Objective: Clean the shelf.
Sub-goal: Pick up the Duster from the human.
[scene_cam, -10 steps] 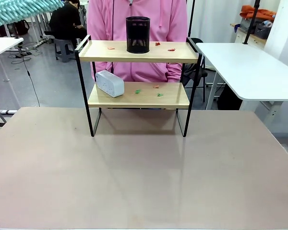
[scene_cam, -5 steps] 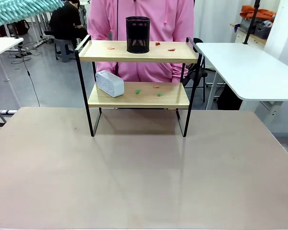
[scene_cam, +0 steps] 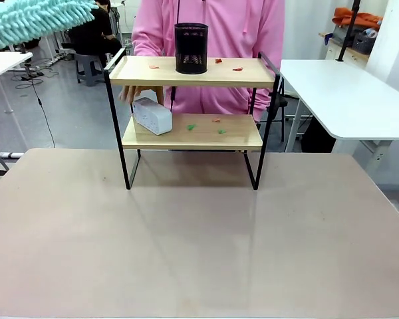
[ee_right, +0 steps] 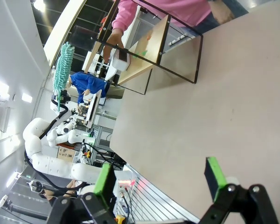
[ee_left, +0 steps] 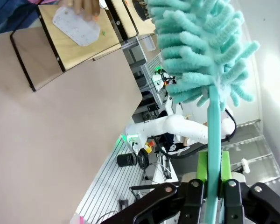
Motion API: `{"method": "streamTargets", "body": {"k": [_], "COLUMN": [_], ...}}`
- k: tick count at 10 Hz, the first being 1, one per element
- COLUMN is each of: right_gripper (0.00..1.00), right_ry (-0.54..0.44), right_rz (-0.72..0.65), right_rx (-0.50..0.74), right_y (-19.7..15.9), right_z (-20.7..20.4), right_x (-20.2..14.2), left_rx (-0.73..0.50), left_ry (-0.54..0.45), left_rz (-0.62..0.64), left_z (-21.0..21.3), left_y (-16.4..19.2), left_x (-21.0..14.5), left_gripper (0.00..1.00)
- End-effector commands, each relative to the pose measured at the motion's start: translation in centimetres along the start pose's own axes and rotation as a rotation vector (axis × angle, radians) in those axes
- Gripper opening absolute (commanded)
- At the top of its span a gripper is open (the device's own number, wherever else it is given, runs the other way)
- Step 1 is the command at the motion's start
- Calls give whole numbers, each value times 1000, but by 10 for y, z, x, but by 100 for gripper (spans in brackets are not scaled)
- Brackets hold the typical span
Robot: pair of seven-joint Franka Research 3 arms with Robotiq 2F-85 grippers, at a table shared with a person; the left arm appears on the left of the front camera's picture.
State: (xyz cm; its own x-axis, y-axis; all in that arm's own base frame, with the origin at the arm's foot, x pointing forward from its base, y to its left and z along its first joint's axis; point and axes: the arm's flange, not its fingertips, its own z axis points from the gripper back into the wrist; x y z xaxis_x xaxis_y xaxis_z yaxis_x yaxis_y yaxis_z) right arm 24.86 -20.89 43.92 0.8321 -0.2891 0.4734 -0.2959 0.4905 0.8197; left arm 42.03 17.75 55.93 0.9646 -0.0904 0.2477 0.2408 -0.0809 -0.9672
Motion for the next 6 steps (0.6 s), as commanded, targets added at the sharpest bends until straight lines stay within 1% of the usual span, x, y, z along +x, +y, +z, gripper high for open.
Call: {"method": "streamTargets", "body": {"k": [1, 2, 3, 4, 5, 6], "right_gripper": [100, 100, 100, 100, 100, 100], "right_ry": [-18, -18, -18, -18, -18, -18], "right_rz": [28, 28, 28, 28, 28, 28], "right_rx": [13, 13, 13, 13, 13, 13], "right_y": [1, 1, 1, 1, 1, 1], "right_z": [1, 1, 1, 1, 1, 1], "right_x": [3, 3, 3, 3, 3, 3], "left_rx": [-11, -4, -12, -55, -31, -22], "left_ry": [3, 4, 56, 191, 219, 192], "left_rz": [-21, 0, 2, 0, 51, 81], "left_z": [9, 12, 14, 19, 26, 29], "left_y": [2, 9, 13, 19, 27, 36], "left_x": [-32, -38, -48, -60, -71, -79], "left_gripper": [12, 12, 12, 12, 12, 12]}}
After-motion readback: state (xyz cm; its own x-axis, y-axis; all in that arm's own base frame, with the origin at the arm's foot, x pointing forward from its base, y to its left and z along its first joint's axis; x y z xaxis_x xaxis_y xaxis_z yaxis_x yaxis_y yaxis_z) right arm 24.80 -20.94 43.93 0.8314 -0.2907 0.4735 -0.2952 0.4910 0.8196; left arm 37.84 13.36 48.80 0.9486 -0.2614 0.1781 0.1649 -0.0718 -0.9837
